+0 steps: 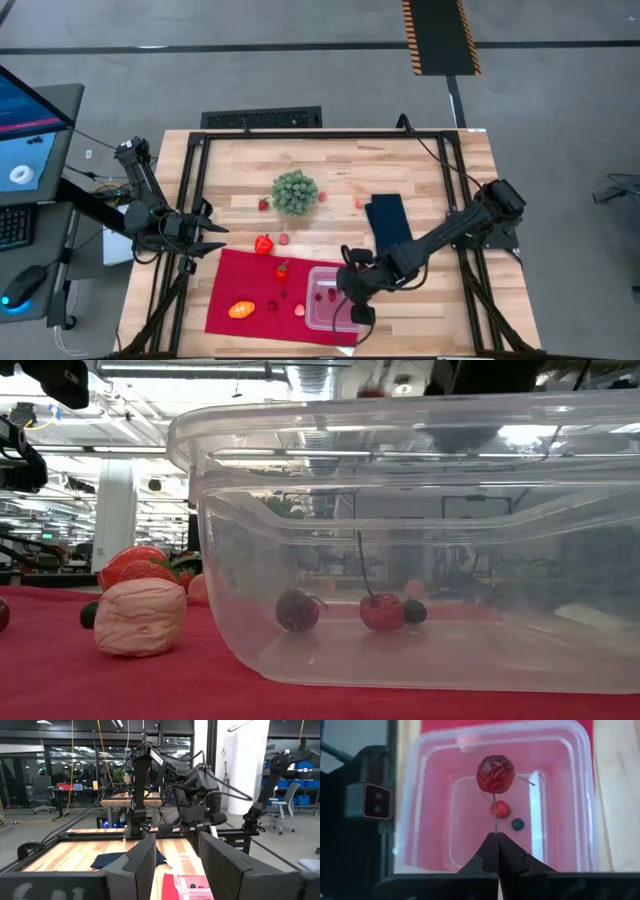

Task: Pick and placing Produce into tupperware
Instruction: Put the top cherry into the transparent bin

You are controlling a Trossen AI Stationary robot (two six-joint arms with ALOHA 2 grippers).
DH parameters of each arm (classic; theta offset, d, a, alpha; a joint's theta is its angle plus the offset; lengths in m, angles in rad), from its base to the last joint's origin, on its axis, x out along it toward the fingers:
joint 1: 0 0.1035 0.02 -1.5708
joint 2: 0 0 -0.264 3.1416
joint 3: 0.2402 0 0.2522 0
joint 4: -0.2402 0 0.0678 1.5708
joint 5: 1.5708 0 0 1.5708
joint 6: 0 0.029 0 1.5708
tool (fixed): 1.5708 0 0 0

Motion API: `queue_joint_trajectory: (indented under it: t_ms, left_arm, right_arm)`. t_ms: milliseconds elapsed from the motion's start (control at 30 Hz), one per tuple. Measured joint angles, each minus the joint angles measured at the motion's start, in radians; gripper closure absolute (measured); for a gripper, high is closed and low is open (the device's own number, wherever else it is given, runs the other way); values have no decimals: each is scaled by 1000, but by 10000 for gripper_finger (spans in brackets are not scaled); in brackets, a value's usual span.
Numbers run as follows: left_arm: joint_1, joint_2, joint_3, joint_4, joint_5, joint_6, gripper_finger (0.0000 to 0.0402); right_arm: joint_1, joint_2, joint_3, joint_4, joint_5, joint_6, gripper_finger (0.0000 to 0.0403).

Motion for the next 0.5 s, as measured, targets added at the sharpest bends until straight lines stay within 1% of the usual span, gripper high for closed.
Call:
queue_joint_trajectory:
  t_ms: [133,267,400,500]
  left_arm:
    - [0,0,0,-1,0,0,259]
    - [0,0,0,-2,0,0,259]
    - [0,0,0,-2,0,-1,259]
    - [0,0,0,-3,0,-1,259]
  right_arm:
    - [-7,0,-27,43,-7,2,387]
    - [-12,0,-28,62,-31,8,385]
    - [-9,0,-28,93,-76,28,379]
    - [-2,0,-28,101,-83,44,383]
